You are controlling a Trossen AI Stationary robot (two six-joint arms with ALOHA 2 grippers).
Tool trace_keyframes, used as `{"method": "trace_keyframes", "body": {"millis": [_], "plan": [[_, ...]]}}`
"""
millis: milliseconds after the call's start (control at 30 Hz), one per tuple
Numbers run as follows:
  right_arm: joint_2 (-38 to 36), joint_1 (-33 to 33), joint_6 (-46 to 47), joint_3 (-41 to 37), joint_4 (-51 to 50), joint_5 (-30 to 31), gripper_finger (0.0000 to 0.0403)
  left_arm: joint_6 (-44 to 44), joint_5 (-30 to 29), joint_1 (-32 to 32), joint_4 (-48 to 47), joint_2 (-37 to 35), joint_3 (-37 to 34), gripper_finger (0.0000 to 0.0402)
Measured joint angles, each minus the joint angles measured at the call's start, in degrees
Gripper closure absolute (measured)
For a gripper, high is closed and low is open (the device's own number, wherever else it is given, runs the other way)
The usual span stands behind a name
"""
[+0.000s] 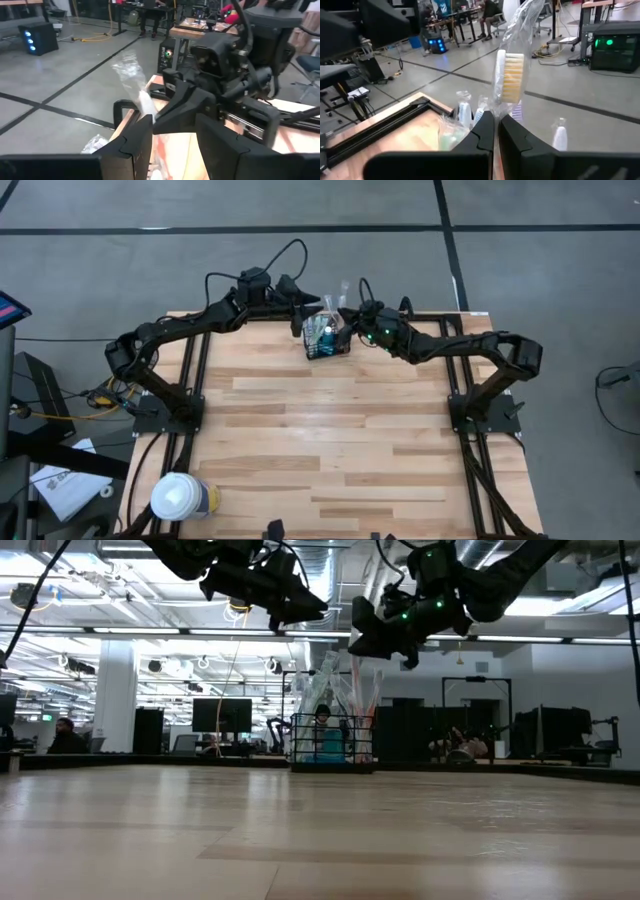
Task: Pick & Place toothbrushing station
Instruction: Put the orange toothbrush into the black wire organizer
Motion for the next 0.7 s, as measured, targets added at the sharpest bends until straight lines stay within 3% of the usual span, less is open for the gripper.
{"method": "trace_keyframes", "body": {"millis": [700], "plan": [[0.5, -2.0, -1.9, 0.0, 2.3, 0.8, 0.0403, 1.1, 1.7, 0.0, 0.0, 0.0, 0.0, 0.0259]]}}
